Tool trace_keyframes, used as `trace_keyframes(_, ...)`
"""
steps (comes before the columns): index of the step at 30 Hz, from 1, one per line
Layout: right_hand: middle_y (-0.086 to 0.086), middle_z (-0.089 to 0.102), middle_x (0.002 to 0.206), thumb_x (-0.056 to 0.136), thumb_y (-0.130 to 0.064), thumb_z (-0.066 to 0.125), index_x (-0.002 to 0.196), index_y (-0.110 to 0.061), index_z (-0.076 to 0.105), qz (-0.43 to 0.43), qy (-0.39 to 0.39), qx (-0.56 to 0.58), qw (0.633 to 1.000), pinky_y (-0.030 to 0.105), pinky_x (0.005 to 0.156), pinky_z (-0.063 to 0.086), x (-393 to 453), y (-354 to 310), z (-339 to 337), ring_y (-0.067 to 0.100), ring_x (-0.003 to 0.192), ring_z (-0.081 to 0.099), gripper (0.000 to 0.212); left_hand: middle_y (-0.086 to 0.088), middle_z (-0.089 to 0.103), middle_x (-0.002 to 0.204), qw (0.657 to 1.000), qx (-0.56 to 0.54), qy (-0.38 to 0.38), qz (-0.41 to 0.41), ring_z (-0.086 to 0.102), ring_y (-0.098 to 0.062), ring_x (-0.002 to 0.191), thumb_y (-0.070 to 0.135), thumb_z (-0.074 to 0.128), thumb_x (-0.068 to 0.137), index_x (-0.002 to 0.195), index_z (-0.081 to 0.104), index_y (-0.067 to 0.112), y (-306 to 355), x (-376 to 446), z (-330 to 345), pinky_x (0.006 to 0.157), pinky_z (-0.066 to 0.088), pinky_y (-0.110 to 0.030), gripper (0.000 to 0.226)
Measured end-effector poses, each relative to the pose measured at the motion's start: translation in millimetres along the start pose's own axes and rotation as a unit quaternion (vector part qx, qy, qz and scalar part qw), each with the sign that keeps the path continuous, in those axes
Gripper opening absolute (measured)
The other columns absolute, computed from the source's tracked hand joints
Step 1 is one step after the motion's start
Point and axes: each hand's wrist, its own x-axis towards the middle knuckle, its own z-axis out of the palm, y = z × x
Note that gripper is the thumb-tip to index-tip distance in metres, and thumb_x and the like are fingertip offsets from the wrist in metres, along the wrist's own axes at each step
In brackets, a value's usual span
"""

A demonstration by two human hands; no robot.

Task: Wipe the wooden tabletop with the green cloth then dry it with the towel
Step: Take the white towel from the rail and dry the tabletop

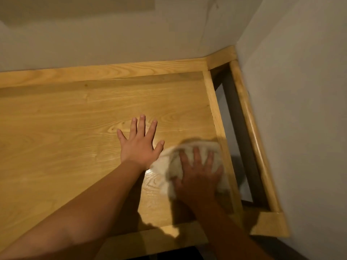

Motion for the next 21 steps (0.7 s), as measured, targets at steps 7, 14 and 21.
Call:
trace_keyframes(7,0.004,0.023,0.161,0.083,-0.068,0.031,0.15,-0.044,0.019,0.039,0.048,0.001,0.998,0.073,0.106,0.009,195,-26,-31,0.044,0.145,0.013,0.072,-0.002,-0.008,0.169,1.0,-0.005,-0.002,-0.002,-0.012,-0.027,0.155,0.072,0.018,0.093,0.157,0.007,0.039,-2,2,4,0.112,0.002,-0.073,0.073)
trace_keyframes(14,0.01,0.012,0.164,0.079,-0.07,0.021,0.151,-0.039,0.014,0.069,0.047,0.009,0.996,0.073,0.103,-0.002,332,-53,-50,0.046,0.147,0.001,0.078,-0.002,-0.015,0.167,1.0,-0.003,-0.003,0.01,-0.016,-0.028,0.154,0.077,0.009,0.092,0.158,-0.001,0.037,-6,3,7,0.11,-0.008,-0.073,0.078)
trace_keyframes(21,0.009,-0.001,0.165,0.084,-0.064,0.02,0.153,-0.037,0.004,0.045,-0.004,-0.008,0.999,0.072,0.107,-0.002,325,-45,-60,0.044,0.147,-0.009,0.076,-0.002,-0.01,0.169,1.0,-0.014,-0.001,0.01,-0.015,-0.028,0.154,0.074,0.017,0.092,0.158,-0.001,0.039,-3,2,4,0.112,-0.007,-0.071,0.076)
